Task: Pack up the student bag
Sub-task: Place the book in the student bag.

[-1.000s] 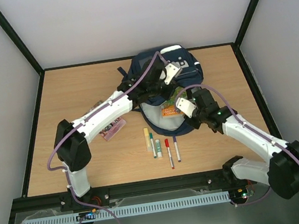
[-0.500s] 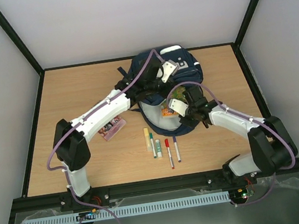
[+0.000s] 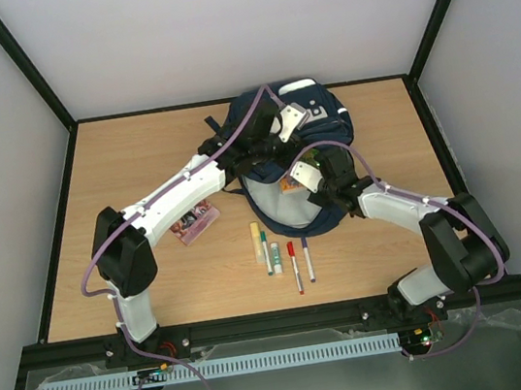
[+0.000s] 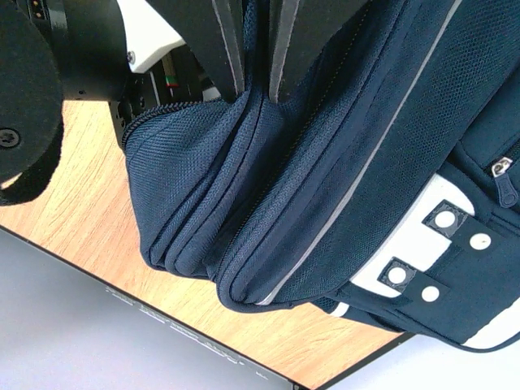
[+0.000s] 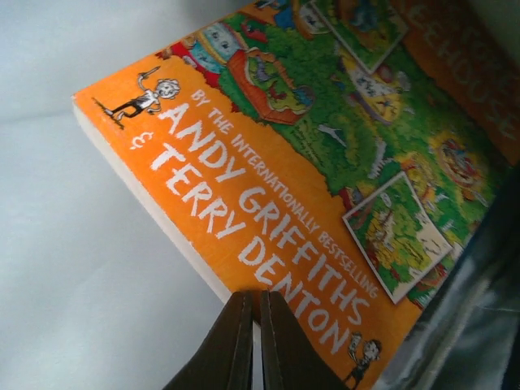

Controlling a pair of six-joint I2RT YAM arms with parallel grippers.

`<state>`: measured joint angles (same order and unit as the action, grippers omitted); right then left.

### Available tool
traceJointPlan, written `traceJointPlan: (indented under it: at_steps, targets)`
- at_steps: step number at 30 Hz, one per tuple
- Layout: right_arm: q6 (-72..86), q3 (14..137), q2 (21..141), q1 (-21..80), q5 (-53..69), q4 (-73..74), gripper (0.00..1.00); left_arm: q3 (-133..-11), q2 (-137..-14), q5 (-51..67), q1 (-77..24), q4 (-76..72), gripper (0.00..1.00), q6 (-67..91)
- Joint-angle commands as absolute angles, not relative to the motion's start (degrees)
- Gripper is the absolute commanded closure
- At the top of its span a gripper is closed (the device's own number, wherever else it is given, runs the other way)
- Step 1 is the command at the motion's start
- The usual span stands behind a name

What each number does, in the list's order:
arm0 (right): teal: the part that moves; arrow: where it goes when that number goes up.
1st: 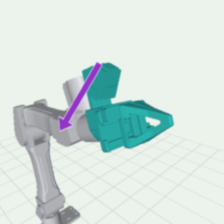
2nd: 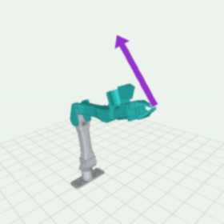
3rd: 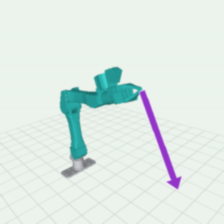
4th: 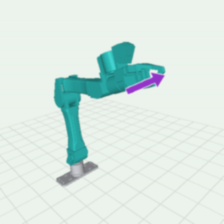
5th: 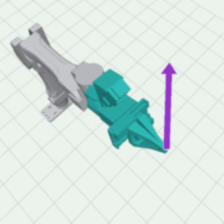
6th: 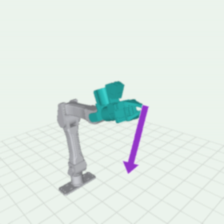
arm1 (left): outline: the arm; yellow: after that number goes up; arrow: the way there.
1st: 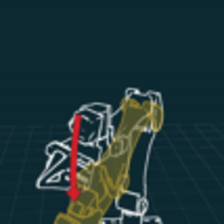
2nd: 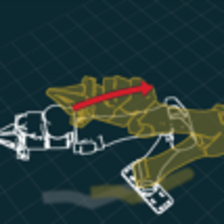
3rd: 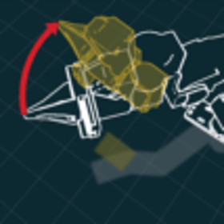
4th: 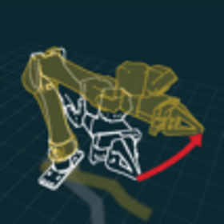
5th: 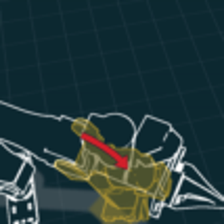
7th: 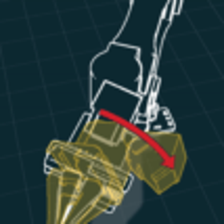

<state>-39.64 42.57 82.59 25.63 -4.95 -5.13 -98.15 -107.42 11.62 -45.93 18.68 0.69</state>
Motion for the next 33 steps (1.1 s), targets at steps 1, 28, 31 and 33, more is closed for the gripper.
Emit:
traceJointPlan:
  at_steps: [1, 28, 31, 33]
  targets:
    - [-38.12, 40.38, 83.32, 25.84, -12.2, -16.33, 0.97, -98.53, -103.18, 13.0, -46.23, 14.69, 0.98, 2.28]
    - [-42.71, 43.39, 87.46, 25.84, 0.28, -8.6, 0.99, -99.4, -103.73, 13.84, -46.04, 15.21, 0.98, 2.37]
    - [-42.43, 42.89, 88.77, 25.84, -2.36, -14.1, 0.99, -99.45, -103.88, 14.05, -46.05, 15.23, 0.98, 2.37]
    - [-42.05, 42.72, 89.71, 25.84, -4.51, -17.72, 0.99, -99.4, -104.03, 14.23, -46.05, 15.29, 0.98, 2.33]
